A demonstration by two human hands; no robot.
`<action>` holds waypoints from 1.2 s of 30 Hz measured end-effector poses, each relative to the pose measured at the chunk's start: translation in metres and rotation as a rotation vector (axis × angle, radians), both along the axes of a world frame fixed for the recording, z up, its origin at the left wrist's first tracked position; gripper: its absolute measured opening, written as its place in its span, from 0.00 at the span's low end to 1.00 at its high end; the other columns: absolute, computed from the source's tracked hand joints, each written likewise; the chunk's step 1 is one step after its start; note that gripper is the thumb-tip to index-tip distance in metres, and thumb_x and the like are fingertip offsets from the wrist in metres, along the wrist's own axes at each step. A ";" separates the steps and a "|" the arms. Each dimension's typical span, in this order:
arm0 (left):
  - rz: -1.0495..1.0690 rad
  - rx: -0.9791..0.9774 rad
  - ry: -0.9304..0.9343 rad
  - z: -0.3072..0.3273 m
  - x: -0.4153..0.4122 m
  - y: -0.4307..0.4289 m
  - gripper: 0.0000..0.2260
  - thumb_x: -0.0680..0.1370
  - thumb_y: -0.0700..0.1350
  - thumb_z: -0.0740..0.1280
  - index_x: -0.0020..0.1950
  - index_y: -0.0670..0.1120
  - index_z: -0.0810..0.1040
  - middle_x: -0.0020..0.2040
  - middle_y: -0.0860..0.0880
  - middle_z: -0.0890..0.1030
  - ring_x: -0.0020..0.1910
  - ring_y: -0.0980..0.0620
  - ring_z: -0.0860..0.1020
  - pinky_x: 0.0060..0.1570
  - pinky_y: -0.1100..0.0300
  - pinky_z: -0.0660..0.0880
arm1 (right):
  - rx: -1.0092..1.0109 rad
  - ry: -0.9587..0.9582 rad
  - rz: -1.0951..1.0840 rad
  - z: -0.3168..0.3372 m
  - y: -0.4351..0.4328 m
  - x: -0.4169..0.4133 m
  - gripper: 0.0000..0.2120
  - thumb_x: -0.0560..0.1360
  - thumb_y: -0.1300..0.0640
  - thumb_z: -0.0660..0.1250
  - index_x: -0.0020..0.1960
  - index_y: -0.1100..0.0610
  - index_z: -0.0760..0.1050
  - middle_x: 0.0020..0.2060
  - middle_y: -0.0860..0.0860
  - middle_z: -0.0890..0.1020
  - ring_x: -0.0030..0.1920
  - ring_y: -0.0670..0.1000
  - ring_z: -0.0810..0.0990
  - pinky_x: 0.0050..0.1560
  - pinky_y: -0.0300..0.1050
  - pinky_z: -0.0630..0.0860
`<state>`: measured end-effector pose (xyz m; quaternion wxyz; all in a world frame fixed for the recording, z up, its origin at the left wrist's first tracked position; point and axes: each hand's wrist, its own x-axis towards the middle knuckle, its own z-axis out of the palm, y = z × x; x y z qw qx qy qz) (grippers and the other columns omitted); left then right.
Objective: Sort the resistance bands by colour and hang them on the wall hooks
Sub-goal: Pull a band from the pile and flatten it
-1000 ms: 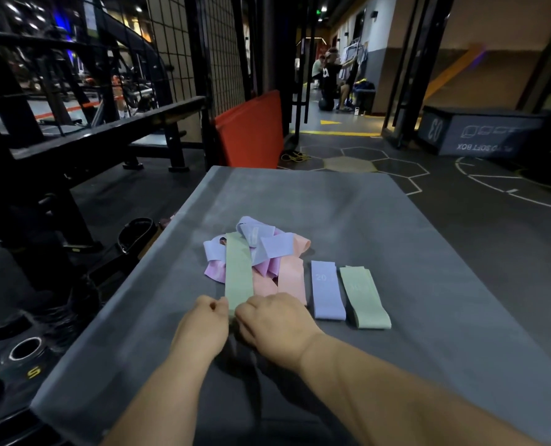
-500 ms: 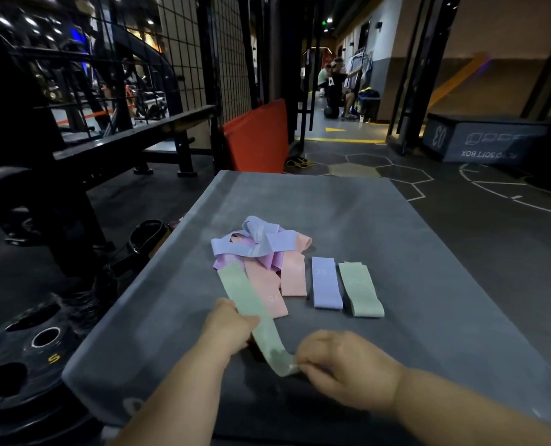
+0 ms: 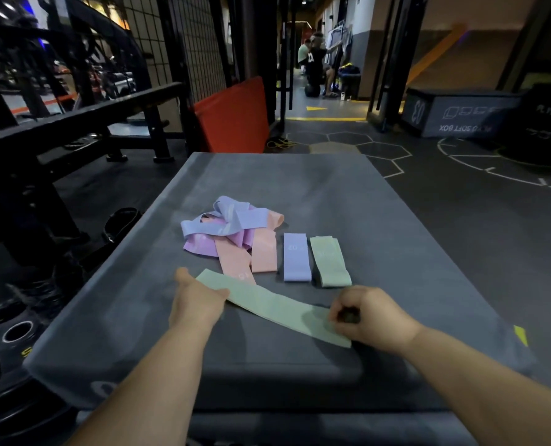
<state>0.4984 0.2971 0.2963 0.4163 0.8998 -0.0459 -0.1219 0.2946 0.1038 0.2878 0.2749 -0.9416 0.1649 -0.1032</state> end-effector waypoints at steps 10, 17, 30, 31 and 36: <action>-0.093 0.072 0.051 0.000 0.000 0.002 0.29 0.68 0.43 0.72 0.67 0.44 0.68 0.53 0.48 0.75 0.46 0.47 0.73 0.47 0.56 0.72 | 0.236 0.086 -0.053 0.009 -0.021 -0.010 0.12 0.69 0.67 0.70 0.43 0.50 0.78 0.41 0.43 0.81 0.38 0.34 0.77 0.40 0.26 0.70; -0.104 0.103 0.005 -0.001 -0.003 0.004 0.14 0.70 0.44 0.69 0.52 0.48 0.68 0.40 0.51 0.73 0.37 0.54 0.72 0.46 0.55 0.74 | 0.201 0.167 -0.080 0.010 -0.031 -0.016 0.12 0.65 0.64 0.68 0.40 0.47 0.77 0.44 0.50 0.83 0.39 0.49 0.78 0.39 0.45 0.77; -0.282 0.219 -0.019 0.005 -0.010 0.011 0.08 0.68 0.45 0.70 0.44 0.49 0.74 0.41 0.51 0.79 0.40 0.53 0.77 0.42 0.55 0.75 | -0.028 0.279 -0.086 0.014 -0.041 -0.025 0.13 0.70 0.59 0.68 0.44 0.39 0.75 0.50 0.42 0.74 0.42 0.40 0.73 0.42 0.35 0.76; -0.297 0.220 -0.025 0.005 -0.011 0.011 0.07 0.68 0.45 0.70 0.44 0.49 0.74 0.41 0.51 0.79 0.40 0.53 0.77 0.42 0.55 0.75 | -0.046 0.290 -0.084 0.014 -0.041 -0.025 0.13 0.70 0.58 0.67 0.45 0.39 0.75 0.50 0.42 0.75 0.43 0.41 0.74 0.43 0.35 0.76; -0.340 0.123 0.005 0.005 -0.016 0.010 0.07 0.68 0.43 0.71 0.43 0.48 0.76 0.41 0.51 0.81 0.41 0.51 0.79 0.42 0.56 0.75 | -0.149 0.282 -0.093 0.015 -0.043 -0.026 0.13 0.71 0.58 0.67 0.53 0.45 0.80 0.51 0.43 0.75 0.50 0.43 0.73 0.51 0.31 0.67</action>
